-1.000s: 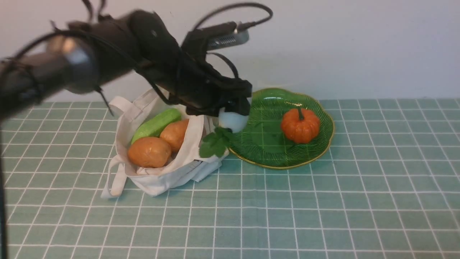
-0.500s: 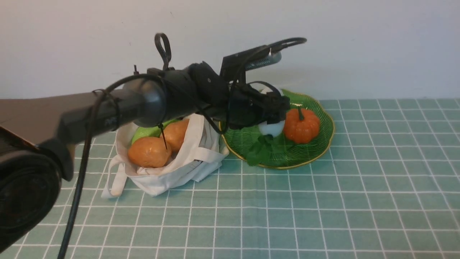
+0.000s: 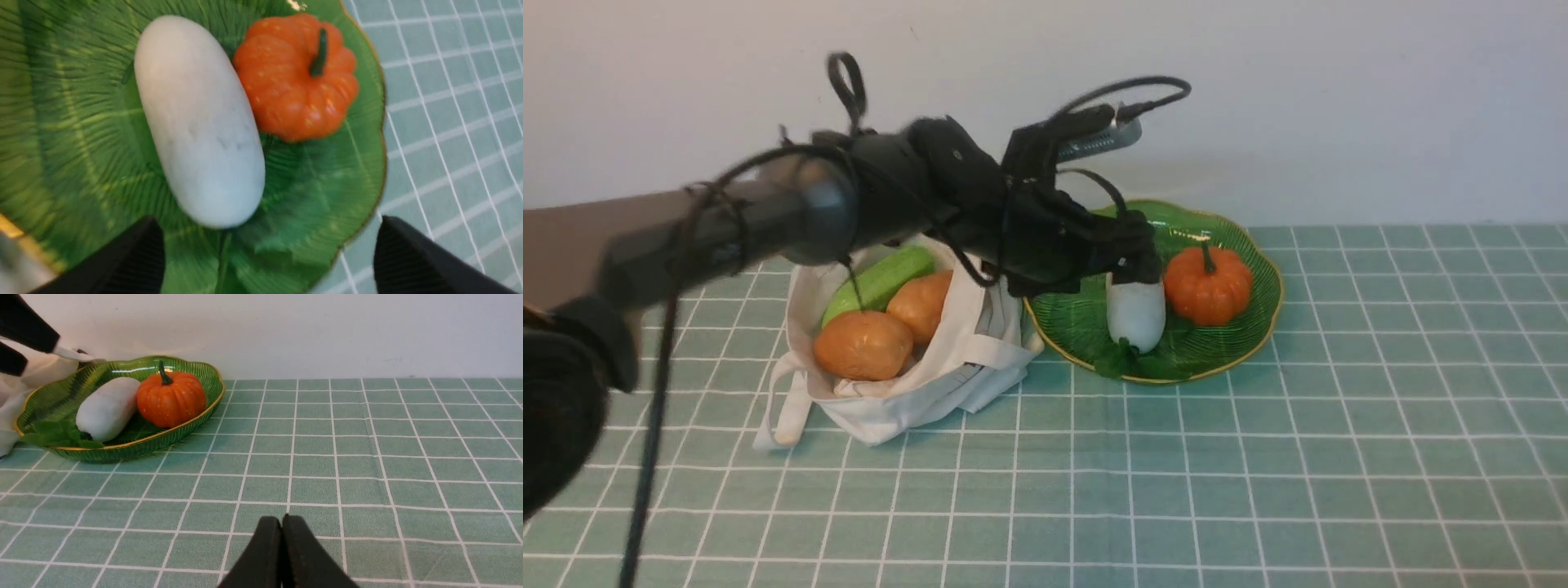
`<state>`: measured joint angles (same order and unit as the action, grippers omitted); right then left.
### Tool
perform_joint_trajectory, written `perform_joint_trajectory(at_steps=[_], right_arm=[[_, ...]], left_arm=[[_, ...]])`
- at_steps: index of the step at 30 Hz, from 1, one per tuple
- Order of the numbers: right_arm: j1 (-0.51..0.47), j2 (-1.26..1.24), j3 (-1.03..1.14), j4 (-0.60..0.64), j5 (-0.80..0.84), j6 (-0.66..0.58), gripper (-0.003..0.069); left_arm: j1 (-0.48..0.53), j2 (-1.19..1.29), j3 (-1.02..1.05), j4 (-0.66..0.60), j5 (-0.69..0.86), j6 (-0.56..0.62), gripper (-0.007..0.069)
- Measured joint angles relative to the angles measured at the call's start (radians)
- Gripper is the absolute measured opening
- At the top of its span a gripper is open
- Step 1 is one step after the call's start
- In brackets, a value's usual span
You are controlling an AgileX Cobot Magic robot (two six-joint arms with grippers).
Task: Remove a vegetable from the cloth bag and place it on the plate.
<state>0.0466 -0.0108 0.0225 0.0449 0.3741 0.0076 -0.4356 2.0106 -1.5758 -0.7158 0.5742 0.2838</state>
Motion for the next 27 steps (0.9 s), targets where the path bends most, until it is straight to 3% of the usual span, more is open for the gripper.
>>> perform_joint_trajectory(at_steps=[3,7,8,9,11,14,18,24,27], right_arm=[[0.0,0.0,0.0,0.0,0.0,0.0,-0.0016],[0.0,0.0,0.0,0.0,0.0,0.0,-0.0016],[0.0,0.0,0.0,0.0,0.0,0.0,-0.0016],[0.0,0.0,0.0,0.0,0.0,0.0,-0.0016],[0.0,0.0,0.0,0.0,0.0,0.0,-0.0016],[0.0,0.0,0.0,0.0,0.0,0.0,-0.0016],[0.0,0.0,0.0,0.0,0.0,0.0,-0.0016],[0.0,0.0,0.0,0.0,0.0,0.0,-0.0016],[0.0,0.0,0.0,0.0,0.0,0.0,-0.0016]], left_arm=[[0.05,-0.104,0.0,0.059,0.11,0.024,0.0472],[0.128,-0.266,0.0,0.173,0.269,0.024,0.0193],[0.131,-0.274,0.0,0.173,0.276,0.024,0.0193],[0.163,-0.344,0.0,0.24,0.344,0.022,0.0079],[0.192,-0.408,0.0,0.312,0.442,0.015,0.0024],[0.217,-0.493,0.0,0.424,0.595,-0.013,-0.0003],[0.223,-0.631,0.055,0.533,0.657,-0.032,-0.0005],[0.223,-0.923,0.328,0.568,0.656,-0.038,-0.0005],[0.223,-1.087,0.503,0.537,0.584,-0.038,-0.0005]])
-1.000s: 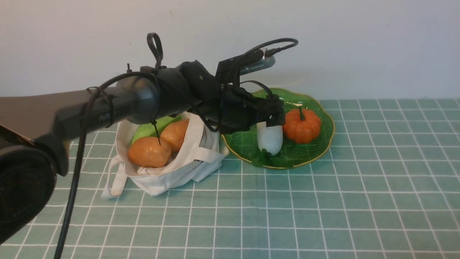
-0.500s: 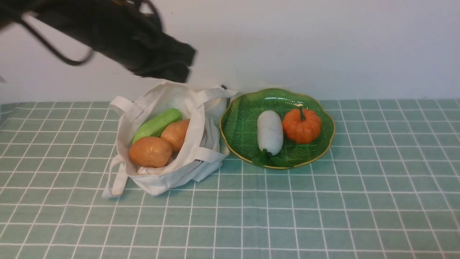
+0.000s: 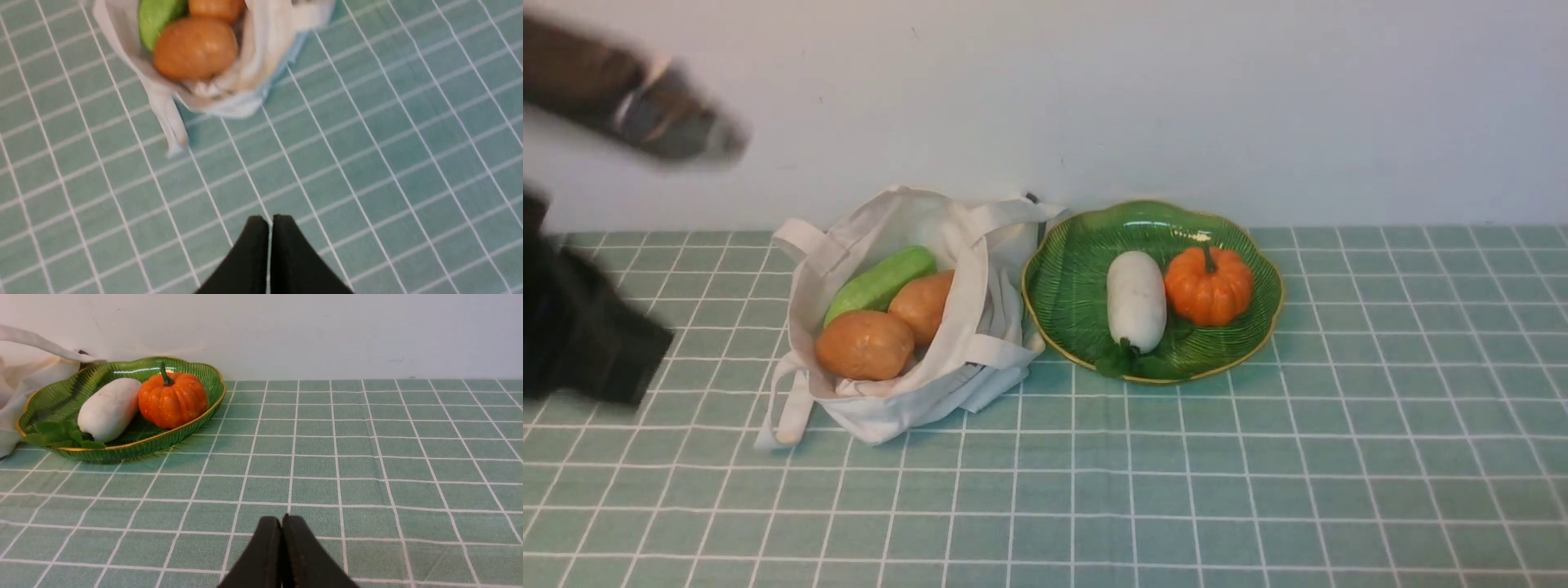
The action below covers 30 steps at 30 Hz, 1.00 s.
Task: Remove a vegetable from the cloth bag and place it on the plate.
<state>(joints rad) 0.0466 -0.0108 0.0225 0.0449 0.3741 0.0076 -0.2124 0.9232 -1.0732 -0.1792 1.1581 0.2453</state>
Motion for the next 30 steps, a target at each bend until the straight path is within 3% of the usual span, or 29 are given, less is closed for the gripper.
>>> perform_joint_trajectory(at_steps=[11,18,30], right_arm=[[0.0,0.0,0.0,0.0,0.0,0.0,-0.0016],[0.0,0.0,0.0,0.0,0.0,0.0,-0.0016],[0.0,0.0,0.0,0.0,0.0,0.0,-0.0016]], left_arm=[[0.0,-0.487,0.639,-0.175,-0.516,-0.001,-0.0005],[0.0,-0.53,0.774,-0.18,-0.56,-0.001,-0.0005],[0.0,-0.532,0.796,-0.076,-0.62,-0.001,-0.0005]])
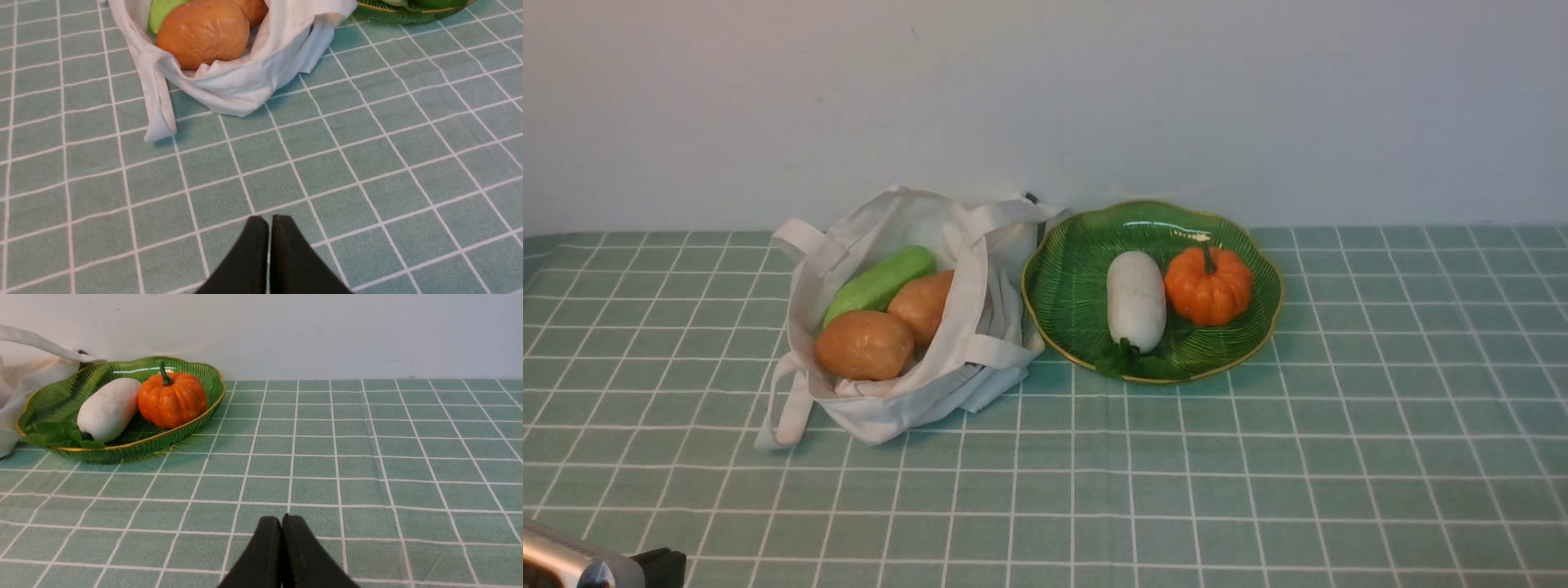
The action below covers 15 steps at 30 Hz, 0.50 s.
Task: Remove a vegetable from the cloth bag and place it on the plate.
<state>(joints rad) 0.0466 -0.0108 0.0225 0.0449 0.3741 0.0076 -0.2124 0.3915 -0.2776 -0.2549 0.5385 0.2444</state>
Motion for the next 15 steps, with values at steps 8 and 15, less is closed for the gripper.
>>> perform_joint_trajectory(at_steps=[8,15], right_arm=[[0.0,0.0,0.0,0.0,0.0,0.0,-0.0016],[0.0,0.0,0.0,0.0,0.0,0.0,-0.0016]], left_arm=[[0.0,-0.137,0.105,0.056,-0.113,-0.01,-0.0005],[0.045,-0.348,0.269,0.135,-0.226,-0.055,-0.0005]])
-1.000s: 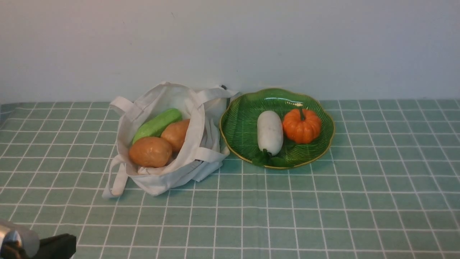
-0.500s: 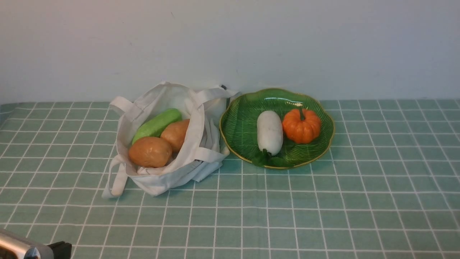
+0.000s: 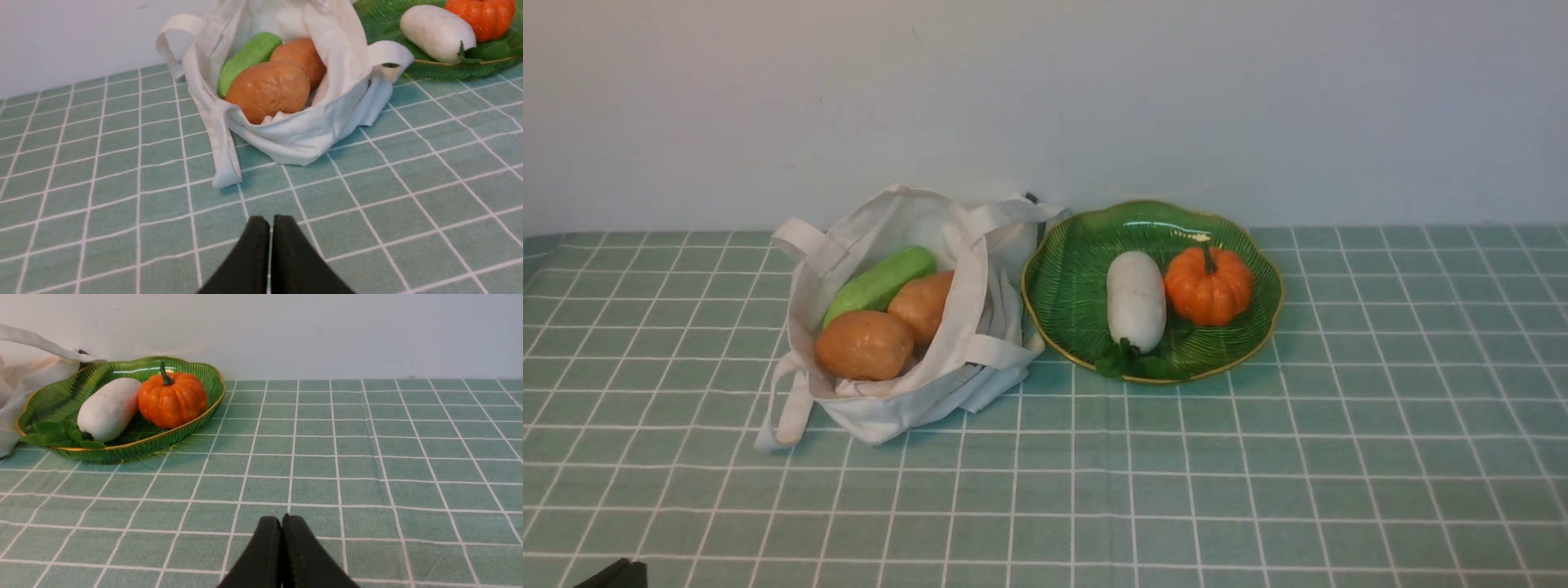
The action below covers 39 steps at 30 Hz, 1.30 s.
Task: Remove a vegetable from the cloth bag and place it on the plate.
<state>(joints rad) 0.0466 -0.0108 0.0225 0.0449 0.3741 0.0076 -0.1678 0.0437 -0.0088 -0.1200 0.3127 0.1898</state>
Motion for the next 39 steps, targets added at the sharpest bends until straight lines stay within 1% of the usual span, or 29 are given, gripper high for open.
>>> perform_joint_trajectory(at_steps=[6,9,17,39], right_arm=[[0.0,0.0,0.0,0.0,0.0,0.0,-0.0016],[0.0,0.0,0.0,0.0,0.0,0.0,-0.0016],[0.0,0.0,0.0,0.0,0.0,0.0,-0.0016],[0.0,0.0,0.0,0.0,0.0,0.0,-0.0016]], left_arm=[[0.107,-0.054,0.035,0.009,0.001,-0.022,-0.0005],[0.129,-0.054,0.036,0.012,0.001,-0.035,-0.0005],[0.13,-0.054,0.036,0.013,0.055,-0.041,-0.0005],[0.13,-0.054,0.036,0.014,0.057,-0.042,-0.0005]])
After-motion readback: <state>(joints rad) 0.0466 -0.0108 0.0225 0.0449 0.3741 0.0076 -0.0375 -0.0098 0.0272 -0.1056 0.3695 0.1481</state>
